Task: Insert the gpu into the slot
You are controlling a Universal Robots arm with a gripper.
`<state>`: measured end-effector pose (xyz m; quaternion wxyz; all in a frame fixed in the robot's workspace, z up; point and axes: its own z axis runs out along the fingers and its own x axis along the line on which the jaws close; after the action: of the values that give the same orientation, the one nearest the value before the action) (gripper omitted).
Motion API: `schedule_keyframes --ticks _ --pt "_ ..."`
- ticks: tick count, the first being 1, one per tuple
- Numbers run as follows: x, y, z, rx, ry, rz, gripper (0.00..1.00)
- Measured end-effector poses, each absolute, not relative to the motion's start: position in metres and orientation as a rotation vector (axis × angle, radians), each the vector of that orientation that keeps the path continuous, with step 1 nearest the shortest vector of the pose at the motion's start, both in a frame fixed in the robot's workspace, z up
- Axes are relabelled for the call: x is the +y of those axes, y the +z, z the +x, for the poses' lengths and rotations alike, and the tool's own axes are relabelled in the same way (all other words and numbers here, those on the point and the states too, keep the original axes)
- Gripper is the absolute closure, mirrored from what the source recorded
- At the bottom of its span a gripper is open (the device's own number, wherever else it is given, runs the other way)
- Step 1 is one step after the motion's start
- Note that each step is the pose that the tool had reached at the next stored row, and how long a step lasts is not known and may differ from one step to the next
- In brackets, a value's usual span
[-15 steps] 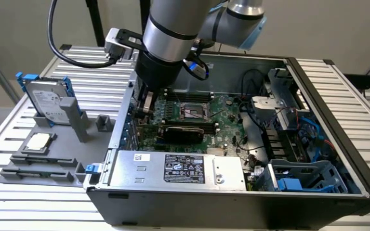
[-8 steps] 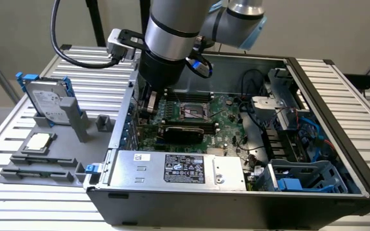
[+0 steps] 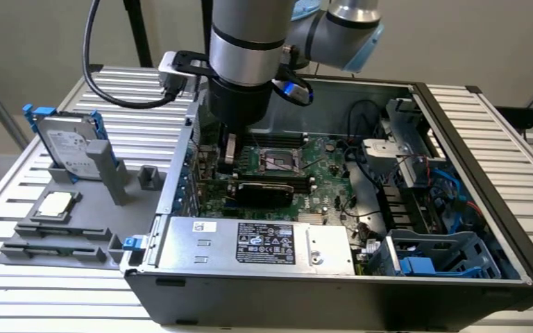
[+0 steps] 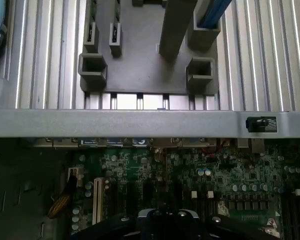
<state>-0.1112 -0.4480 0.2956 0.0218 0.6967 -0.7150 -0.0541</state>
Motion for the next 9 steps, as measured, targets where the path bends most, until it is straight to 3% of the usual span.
schedule_keyframes --ticks 5,9 --pt "-0.448 0.296 -0.104 -2.259 -0.077 2.205 0.89" --pt "-0.448 0.296 -0.093 -2.273 -0.046 2.221 0.89"
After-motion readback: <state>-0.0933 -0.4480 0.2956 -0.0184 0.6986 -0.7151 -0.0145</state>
